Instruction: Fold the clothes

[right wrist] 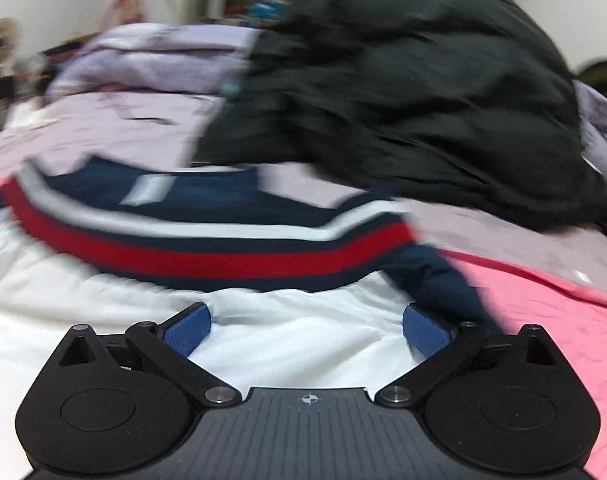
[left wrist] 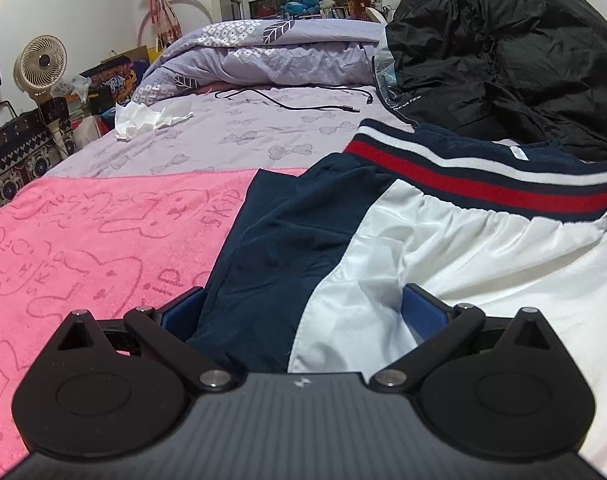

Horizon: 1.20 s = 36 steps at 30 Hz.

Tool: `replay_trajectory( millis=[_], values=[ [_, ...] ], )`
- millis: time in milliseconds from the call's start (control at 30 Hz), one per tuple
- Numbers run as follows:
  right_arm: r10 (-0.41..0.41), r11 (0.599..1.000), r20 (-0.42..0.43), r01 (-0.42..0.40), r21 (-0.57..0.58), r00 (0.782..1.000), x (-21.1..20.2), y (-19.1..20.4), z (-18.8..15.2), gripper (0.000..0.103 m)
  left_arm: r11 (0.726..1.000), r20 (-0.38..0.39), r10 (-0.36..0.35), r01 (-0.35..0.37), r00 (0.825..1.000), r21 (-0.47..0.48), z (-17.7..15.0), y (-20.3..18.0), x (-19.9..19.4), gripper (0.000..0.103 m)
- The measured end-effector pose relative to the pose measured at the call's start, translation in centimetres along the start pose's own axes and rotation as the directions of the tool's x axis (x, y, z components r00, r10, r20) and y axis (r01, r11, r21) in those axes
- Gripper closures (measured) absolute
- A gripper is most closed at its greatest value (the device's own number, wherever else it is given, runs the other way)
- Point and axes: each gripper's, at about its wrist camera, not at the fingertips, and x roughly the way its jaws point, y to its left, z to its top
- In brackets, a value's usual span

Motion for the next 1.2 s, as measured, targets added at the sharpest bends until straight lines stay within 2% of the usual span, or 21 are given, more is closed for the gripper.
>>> replay_trajectory(
  millis=[67, 167, 200, 300, 367, 433, 500, 533, 567, 600, 633, 667, 700, 800, 833, 933, 967, 1100, 1200],
  values=[
    [0.007, 0.998, 0.056, -0.010, 0.057, 0.998, -1.4, -0.8, 0.1, 0.003, 1.000, -0.002, -0.002, 0.002, 1.000, -0.007, 0.0, 0.1, 0.0, 0.000],
    [0.130, 0.986, 0.139, -0.143, 0.087, 0.982, -4.2, -0.4, -0.3, 0.003, 1.000, -0.002, 0.000, 0.000, 1.000, -0.006, -0.1, 0.1, 0.0, 0.000],
    [0.166, 0.982, 0.147, -0.177, 0.066, 0.975, -5.1, 0.4, -0.6, 0.002, 1.000, -0.002, 0.001, -0.001, 1.000, -0.005, -0.1, 0.0, 0.0, 0.000],
    [0.217, 0.976, 0.108, -0.212, -0.054, 0.970, -7.3, 2.9, -2.9, 0.002, 1.000, -0.004, 0.002, -0.002, 1.000, -0.005, 0.0, 0.0, 0.0, 0.000],
    [0.173, 0.979, 0.068, -0.164, -0.120, 0.983, -7.6, 3.5, -4.6, 0.002, 1.000, -0.005, 0.003, -0.003, 1.000, -0.001, 0.0, 0.0, 0.0, 0.000],
    [0.072, 0.994, 0.048, -0.068, -0.088, 0.996, -7.5, 1.2, -6.6, 0.001, 1.000, -0.006, 0.005, -0.005, 1.000, 0.001, 0.0, 0.0, 0.0, 0.000],
    [0.024, 0.993, 0.036, -0.028, 0.117, 0.999, -7.5, -3.4, -7.6, 0.000, 1.000, -0.005, 0.009, -0.009, 1.000, 0.005, 0.1, -0.1, 0.0, 0.000],
    [0.012, 0.974, 0.043, -0.021, 0.227, 0.999, -7.5, -5.6, -7.9, 0.000, 1.000, 0.004, 0.018, -0.018, 1.000, 0.014, 0.1, -0.2, -0.2, 0.000],
    [-0.032, 0.944, 0.019, 0.024, 0.330, 0.999, -7.0, -7.5, -8.3, 0.000, 0.999, 0.013, 0.028, -0.028, 1.000, 0.023, 0.2, -0.4, -0.5, 0.000],
    [-0.020, 0.909, -0.005, 0.020, 0.416, 1.000, -6.3, -8.9, -8.8, 0.000, 0.998, 0.038, 0.037, -0.039, 0.999, 0.050, 0.3, -0.9, -1.1, 0.006],
    [-0.020, 0.902, 0.002, 0.017, 0.430, 1.000, -6.2, -9.2, -8.9, 0.000, 0.996, 0.089, 0.026, -0.034, 0.996, 0.087, 0.6, -1.5, -2.1, 0.007],
    [-0.025, 0.901, 0.015, 0.016, 0.434, 1.000, -6.3, -9.2, -8.9, 0.000, 0.993, 0.148, -0.015, -0.003, 0.989, 0.121, 0.8, -2.1, -3.4, 0.005],
    [-0.048, 0.915, 0.004, 0.042, 0.400, 0.999, -6.0, -8.5, -8.6, 0.000, 0.987, 0.204, -0.058, 0.026, 0.977, 0.157, 1.0, -2.8, -4.6, 0.003],
    [-0.087, 0.939, -0.017, 0.087, 0.332, 0.996, -5.5, -7.2, -8.4, 0.000, 0.955, 0.271, -0.157, 0.076, 0.950, 0.287, 2.6, -6.5, -5.5, 0.000],
    [-0.082, 0.937, -0.017, 0.083, 0.338, 0.996, -5.6, -7.2, -8.5, 0.000, 0.943, 0.262, -0.157, 0.065, 0.952, 0.327, 3.1, -8.0, -4.6, 0.000],
    [-0.069, 0.932, -0.012, 0.068, 0.356, 0.998, -6.1, -7.9, -9.0, 0.000, 0.919, 0.151, -0.057, -0.008, 0.987, 0.395, 4.0, -11.1, 0.2, 0.000],
    [-0.070, 0.932, -0.012, 0.069, 0.355, 0.997, -6.1, -8.0, -9.0, 0.000, 0.918, 0.090, -0.015, -0.022, 0.996, 0.395, 4.3, -11.2, 2.0, 0.000],
    [-0.068, 0.932, -0.008, 0.066, 0.357, 0.998, -6.4, -8.1, -8.9, 0.000, 0.957, -0.018, -0.054, 0.056, 0.998, 0.285, 7.0, -7.5, 4.7, 0.000],
    [-0.065, 0.929, -0.003, 0.062, 0.364, 0.998, -6.4, -8.1, -9.0, 0.000, 0.963, -0.027, -0.034, 0.040, 0.999, 0.268, 8.3, -5.2, 5.3, 0.000]
  ],
)
